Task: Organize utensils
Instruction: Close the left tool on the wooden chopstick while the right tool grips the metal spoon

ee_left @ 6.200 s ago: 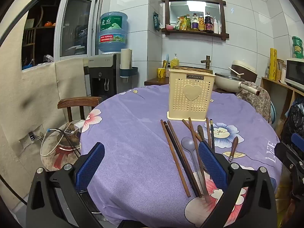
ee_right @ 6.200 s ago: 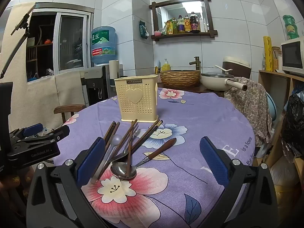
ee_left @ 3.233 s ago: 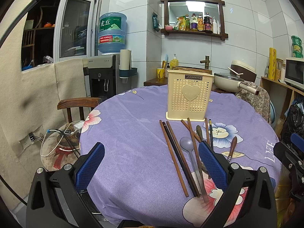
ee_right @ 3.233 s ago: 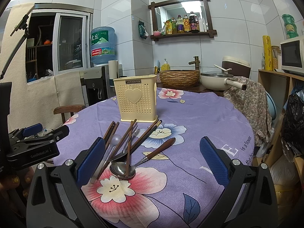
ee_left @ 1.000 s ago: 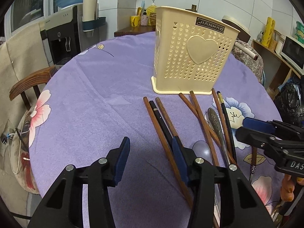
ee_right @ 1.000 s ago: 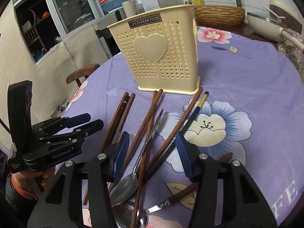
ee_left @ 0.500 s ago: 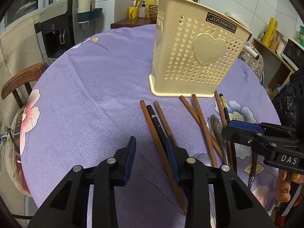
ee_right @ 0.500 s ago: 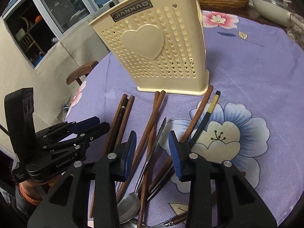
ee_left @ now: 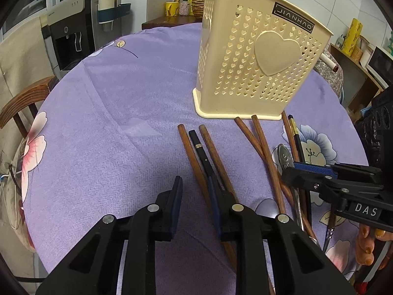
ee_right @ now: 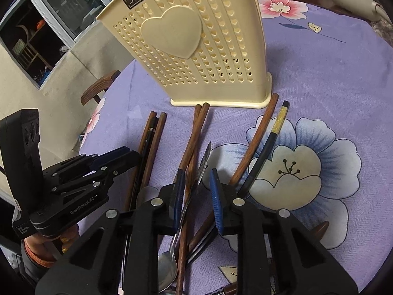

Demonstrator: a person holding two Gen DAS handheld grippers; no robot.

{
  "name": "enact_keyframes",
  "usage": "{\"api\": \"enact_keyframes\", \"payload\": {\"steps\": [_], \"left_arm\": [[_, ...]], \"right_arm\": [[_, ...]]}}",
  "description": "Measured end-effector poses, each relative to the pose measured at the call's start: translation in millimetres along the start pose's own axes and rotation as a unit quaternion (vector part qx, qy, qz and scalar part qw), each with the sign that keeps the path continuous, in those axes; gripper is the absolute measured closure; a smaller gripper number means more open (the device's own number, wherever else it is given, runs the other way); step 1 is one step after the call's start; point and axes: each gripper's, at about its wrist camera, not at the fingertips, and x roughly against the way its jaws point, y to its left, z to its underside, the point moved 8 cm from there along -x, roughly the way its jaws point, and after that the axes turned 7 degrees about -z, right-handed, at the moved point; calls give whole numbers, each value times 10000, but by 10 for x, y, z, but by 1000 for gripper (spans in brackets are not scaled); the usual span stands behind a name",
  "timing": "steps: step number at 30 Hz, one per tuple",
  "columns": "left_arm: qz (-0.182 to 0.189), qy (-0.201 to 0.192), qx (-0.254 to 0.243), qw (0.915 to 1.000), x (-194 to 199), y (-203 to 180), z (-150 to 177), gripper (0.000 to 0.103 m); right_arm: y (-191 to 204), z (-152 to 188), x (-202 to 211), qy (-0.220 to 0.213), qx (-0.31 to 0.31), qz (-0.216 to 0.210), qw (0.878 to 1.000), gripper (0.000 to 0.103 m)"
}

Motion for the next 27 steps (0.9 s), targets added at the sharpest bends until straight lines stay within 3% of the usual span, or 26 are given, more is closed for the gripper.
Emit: {"api": "enact_keyframes", "payload": {"steps": [19,27], "left_arm": [[-173,222,66,9996,-241,-11,-268,82],[-228,287,45,9993,-306,-10,-345,91]], "right_arm": [[-47,-153,-154,7,-192,65,9998,83],[-26,-175,-186,64,-180,-16,9998,91]]}}
